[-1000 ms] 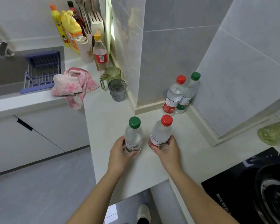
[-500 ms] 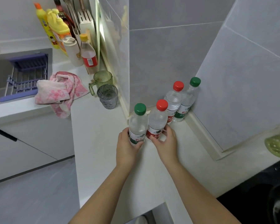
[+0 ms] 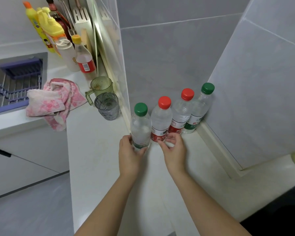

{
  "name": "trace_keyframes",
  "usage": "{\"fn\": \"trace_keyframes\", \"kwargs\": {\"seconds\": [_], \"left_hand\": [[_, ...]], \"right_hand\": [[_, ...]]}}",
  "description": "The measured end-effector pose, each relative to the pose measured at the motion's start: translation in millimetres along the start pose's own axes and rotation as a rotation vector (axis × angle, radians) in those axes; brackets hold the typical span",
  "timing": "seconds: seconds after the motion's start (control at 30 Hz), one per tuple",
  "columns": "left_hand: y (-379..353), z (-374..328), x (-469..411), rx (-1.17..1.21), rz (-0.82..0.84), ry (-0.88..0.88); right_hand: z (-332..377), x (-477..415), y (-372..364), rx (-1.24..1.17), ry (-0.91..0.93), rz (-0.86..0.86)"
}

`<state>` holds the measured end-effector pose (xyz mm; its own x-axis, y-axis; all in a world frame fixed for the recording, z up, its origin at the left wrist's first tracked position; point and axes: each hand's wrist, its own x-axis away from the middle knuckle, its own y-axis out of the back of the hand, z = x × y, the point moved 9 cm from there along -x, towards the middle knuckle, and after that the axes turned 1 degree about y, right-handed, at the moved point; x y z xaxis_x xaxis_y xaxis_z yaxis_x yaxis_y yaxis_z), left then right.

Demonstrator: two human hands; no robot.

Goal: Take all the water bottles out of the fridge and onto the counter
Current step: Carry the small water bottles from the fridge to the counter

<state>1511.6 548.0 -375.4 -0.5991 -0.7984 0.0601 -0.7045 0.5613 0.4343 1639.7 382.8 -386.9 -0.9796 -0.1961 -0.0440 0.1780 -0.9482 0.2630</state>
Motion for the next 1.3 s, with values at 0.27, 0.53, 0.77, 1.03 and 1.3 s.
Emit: {"fn": "trace_keyframes", "kwargs": {"seconds": [0.27, 0.53, 0.77, 1.03, 1.3], "left_hand": [[-4.5, -2.4, -6.0, -0.065, -0.019, -0.018], [-5.8, -6.7, -7.0, -0.093, -0.017, -0.016], [-8.7, -8.0, -6.7, -0.146, 0.053, -0.049], [-14.5, -8.8, -11.0, -0.16, 0.093, -0.063], [-13.6, -8.1, -15.3, -0.27, 0.125, -0.058]], "right_hand": [[3.1, -3.6, -0.6, 0.063, 0.066, -0.036], [2.8, -6.5, -5.7, 0.088, 0.069, -0.027], [1.9, -4.9, -7.3, 0.096, 0.054, 0.001], [7.2, -14.1, -4.4, 0.199, 0.138, 0.016], [17.5, -13.1, 6.3, 0.424, 0.168, -0.011]]}}
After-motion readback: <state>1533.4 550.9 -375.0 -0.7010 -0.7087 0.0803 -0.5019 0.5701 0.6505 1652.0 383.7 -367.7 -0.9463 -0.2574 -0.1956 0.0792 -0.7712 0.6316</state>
